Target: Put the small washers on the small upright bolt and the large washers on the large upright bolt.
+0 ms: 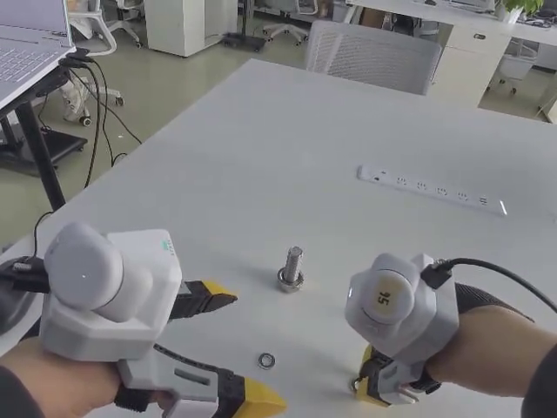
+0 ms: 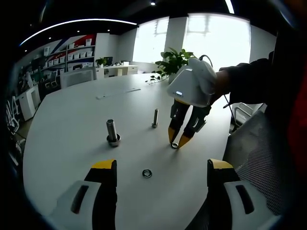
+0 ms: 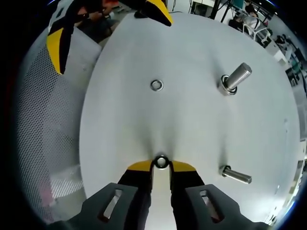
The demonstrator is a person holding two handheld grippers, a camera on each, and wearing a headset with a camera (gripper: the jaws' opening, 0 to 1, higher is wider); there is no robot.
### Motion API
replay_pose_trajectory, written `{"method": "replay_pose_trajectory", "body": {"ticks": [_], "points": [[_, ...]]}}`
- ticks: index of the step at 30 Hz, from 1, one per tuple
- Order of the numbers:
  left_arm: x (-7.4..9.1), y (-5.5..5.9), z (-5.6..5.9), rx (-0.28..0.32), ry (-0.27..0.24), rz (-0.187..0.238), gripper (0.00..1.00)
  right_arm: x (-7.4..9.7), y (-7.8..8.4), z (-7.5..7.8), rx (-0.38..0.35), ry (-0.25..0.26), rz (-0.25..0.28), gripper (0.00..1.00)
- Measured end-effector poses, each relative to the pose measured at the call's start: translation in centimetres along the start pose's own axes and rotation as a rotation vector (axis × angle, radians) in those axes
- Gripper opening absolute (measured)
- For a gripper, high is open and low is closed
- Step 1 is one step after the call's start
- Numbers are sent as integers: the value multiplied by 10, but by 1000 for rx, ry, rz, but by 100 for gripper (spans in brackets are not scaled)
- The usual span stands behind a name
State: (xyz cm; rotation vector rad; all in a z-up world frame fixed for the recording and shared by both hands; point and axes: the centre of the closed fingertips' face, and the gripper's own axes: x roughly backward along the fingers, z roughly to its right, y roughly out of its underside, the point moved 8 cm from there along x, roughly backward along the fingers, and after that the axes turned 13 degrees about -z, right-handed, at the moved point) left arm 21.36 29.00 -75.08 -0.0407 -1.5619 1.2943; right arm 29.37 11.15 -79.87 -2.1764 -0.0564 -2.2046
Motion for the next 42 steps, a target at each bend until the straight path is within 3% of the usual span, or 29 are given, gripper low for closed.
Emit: {"method": "replay_pose_trajectory", "body": {"ticks": [14, 42], "points": [[0, -1, 0, -3, 1, -1, 76, 6, 8, 3, -25, -7, -5, 14], [1, 2, 1, -1, 1, -2, 76, 44, 49, 28, -140, 34, 9, 14]]}}
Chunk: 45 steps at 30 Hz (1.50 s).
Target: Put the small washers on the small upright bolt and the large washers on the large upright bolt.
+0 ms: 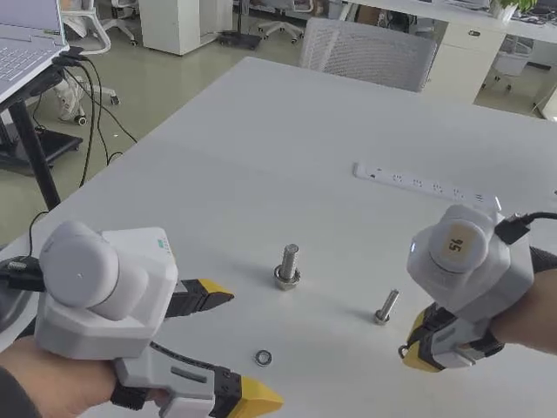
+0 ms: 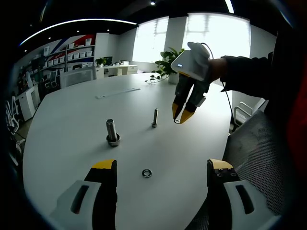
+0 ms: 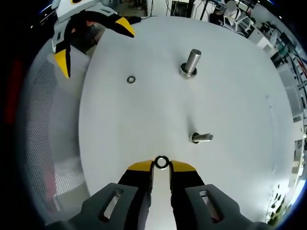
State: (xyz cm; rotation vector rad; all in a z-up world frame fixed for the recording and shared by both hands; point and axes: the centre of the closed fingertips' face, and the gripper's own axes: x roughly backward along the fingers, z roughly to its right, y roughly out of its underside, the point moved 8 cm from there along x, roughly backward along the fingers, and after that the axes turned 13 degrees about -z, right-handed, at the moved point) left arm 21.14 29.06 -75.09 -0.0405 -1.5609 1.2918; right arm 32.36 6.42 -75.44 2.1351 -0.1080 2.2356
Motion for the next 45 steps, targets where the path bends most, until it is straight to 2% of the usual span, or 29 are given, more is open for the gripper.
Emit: {"method": "replay_pose_trajectory", "body": {"ticks": [9, 22, 32, 45], "points": [[0, 0, 0, 0, 0, -3, 76, 20, 2, 17, -22, 31, 17, 14], [0, 0, -1, 3, -1, -4, 76, 38, -15, 32, 1, 79, 40, 14], [0, 0, -2, 7, -3, -5, 76, 38, -27, 43, 24, 95, 28, 14], [1, 2, -2, 14, -5, -10, 76, 26, -31, 48, 50, 73, 1, 14]]}}
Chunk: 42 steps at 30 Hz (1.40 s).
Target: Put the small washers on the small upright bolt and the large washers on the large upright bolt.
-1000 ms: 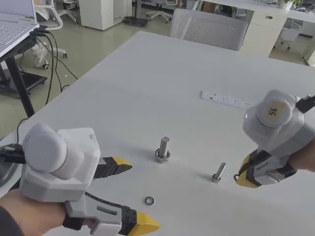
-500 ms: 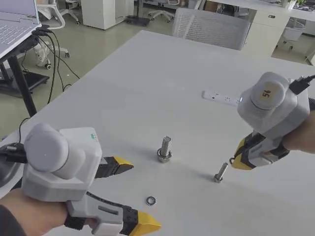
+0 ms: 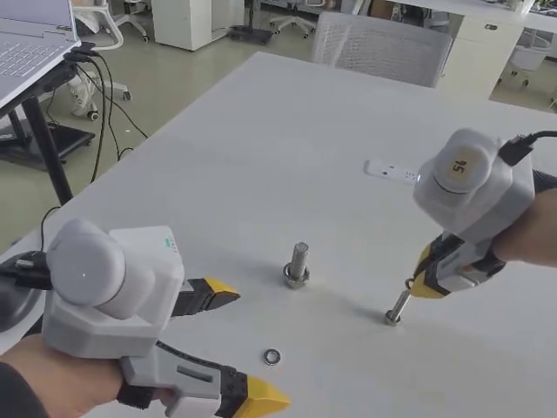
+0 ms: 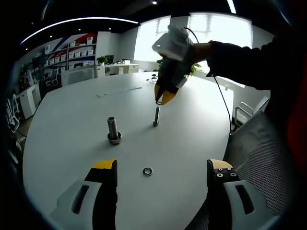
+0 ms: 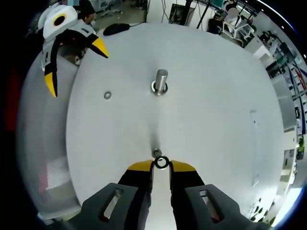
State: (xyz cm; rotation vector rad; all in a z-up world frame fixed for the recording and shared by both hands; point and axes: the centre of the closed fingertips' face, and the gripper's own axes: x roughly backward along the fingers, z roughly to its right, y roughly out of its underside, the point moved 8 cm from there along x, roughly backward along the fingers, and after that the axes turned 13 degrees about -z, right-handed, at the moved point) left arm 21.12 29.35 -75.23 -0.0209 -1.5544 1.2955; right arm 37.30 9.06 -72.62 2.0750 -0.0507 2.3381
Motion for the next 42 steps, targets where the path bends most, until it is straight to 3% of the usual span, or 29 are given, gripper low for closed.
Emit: {"method": "replay_pose_trajectory", "body": {"ticks": [28, 42], "points": [[1, 0, -1, 6, -3, 0, 76, -13, -4, 1, 6, -34, -21, 14], [1, 0, -1, 10, -5, -2, 76, -29, -6, -1, 9, -62, -42, 14]]}}
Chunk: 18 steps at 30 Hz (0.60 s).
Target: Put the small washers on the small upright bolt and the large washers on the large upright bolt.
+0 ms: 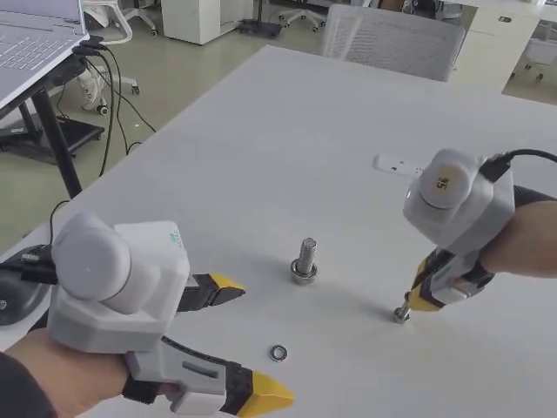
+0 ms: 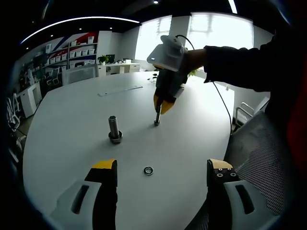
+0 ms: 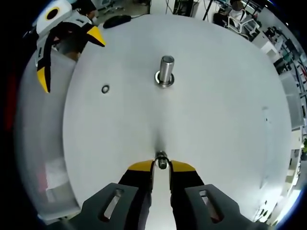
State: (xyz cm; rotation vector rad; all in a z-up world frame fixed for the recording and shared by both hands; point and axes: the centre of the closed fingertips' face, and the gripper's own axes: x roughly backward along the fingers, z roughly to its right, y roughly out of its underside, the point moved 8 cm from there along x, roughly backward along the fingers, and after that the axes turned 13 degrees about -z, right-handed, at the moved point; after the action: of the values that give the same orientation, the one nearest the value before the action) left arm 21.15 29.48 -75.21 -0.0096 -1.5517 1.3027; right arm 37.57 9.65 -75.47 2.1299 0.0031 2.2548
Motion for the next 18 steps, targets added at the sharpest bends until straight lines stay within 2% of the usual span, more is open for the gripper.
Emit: {"method": "replay_pose_trajectory", "body": {"ticks": [18], "points": [[0, 0, 0, 2, 2, -5, 76, -26, -2, -1, -9, -33, -19, 14]]}}
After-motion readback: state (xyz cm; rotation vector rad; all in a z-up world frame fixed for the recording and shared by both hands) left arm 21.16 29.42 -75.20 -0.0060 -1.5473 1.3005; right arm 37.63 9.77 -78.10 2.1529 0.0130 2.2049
